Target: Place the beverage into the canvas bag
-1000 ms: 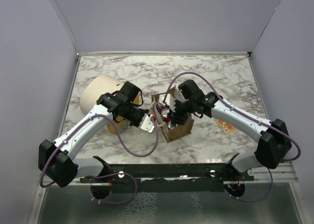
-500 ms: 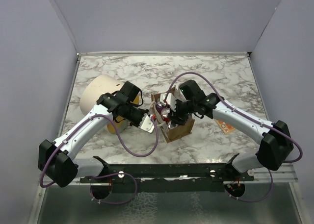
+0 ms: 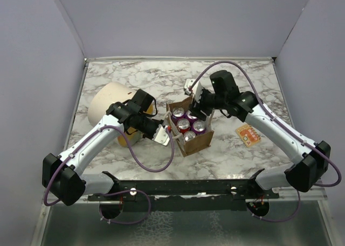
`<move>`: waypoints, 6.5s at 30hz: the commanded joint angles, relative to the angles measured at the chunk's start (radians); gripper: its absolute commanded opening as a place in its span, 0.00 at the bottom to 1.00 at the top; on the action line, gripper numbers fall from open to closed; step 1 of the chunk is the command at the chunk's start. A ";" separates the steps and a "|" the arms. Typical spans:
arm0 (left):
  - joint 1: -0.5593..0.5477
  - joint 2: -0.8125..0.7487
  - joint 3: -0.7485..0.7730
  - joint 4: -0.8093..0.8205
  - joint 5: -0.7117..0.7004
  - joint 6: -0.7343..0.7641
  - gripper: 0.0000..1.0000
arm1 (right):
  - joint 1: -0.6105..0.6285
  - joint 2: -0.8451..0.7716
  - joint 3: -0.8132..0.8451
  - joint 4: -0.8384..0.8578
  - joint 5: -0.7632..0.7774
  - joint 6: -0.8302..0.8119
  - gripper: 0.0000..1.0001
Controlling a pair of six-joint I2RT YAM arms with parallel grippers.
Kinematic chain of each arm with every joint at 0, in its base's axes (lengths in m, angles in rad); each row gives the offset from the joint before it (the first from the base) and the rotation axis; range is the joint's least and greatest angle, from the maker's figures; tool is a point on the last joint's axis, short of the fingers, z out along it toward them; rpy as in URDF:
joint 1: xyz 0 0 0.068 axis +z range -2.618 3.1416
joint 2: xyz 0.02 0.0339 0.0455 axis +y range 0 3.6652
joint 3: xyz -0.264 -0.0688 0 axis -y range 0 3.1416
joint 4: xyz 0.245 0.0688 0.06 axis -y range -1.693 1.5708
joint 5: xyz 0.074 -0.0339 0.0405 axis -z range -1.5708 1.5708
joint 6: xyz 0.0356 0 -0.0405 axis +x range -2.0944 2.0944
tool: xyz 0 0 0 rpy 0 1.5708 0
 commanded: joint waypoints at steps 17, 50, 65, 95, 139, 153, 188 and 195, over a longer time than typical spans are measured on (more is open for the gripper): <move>0.006 0.056 0.111 0.041 0.084 -0.163 0.00 | -0.410 -0.203 0.033 0.055 0.059 0.178 0.66; 0.014 -0.023 0.140 0.178 0.017 -0.483 0.40 | -0.657 -0.298 -0.089 0.131 0.002 0.222 0.75; 0.146 -0.090 0.124 0.395 -0.112 -0.802 0.99 | -0.659 -0.259 -0.090 0.127 0.067 0.200 0.92; 0.361 -0.242 -0.050 0.877 -0.967 -1.079 0.99 | -0.660 -0.368 -0.137 0.270 0.357 0.232 1.00; 0.445 -0.424 -0.077 0.740 -0.874 -1.225 0.99 | -0.764 -0.629 -0.161 0.127 0.139 0.241 1.00; 0.453 -0.458 -0.103 0.759 -0.873 -1.191 0.99 | -0.776 -0.657 -0.154 0.113 0.120 0.240 1.00; 0.458 -0.457 -0.124 0.763 -0.842 -1.219 0.99 | -0.792 -0.673 -0.216 0.120 0.088 0.238 1.00; 0.461 -0.456 -0.112 0.754 -0.838 -1.226 0.99 | -0.792 -0.686 -0.218 0.113 0.096 0.234 1.00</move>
